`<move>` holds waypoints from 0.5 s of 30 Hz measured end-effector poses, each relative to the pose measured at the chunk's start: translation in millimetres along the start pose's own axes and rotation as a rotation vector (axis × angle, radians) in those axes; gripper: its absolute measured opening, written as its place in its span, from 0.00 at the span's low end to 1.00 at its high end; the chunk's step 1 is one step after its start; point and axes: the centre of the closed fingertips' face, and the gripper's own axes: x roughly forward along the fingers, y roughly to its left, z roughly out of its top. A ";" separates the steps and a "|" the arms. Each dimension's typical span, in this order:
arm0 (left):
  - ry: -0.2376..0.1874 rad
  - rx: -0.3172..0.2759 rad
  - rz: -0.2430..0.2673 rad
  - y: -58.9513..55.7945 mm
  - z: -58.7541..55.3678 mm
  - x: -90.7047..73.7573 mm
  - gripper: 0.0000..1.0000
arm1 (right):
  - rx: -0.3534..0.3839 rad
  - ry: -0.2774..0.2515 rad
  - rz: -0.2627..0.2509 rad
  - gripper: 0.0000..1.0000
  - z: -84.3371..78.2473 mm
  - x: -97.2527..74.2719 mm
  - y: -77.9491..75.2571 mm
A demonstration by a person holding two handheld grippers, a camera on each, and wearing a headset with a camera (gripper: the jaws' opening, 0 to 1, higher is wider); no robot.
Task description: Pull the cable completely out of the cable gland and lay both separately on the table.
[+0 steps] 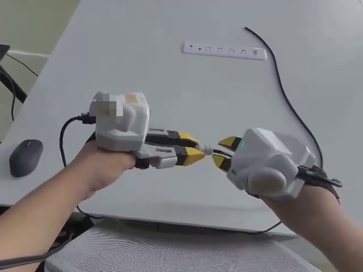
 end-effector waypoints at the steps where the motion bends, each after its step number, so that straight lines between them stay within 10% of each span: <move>1: 0.000 -0.001 0.001 0.3 -0.1 0.2 0.15 | -0.005 -0.002 0.001 0.06 0.6 0.3 0.3; 15: 0.000 -0.001 0.002 2.6 0.5 3.2 0.15 | 0.030 0.007 0.006 0.00 -3.0 2.5 -1.5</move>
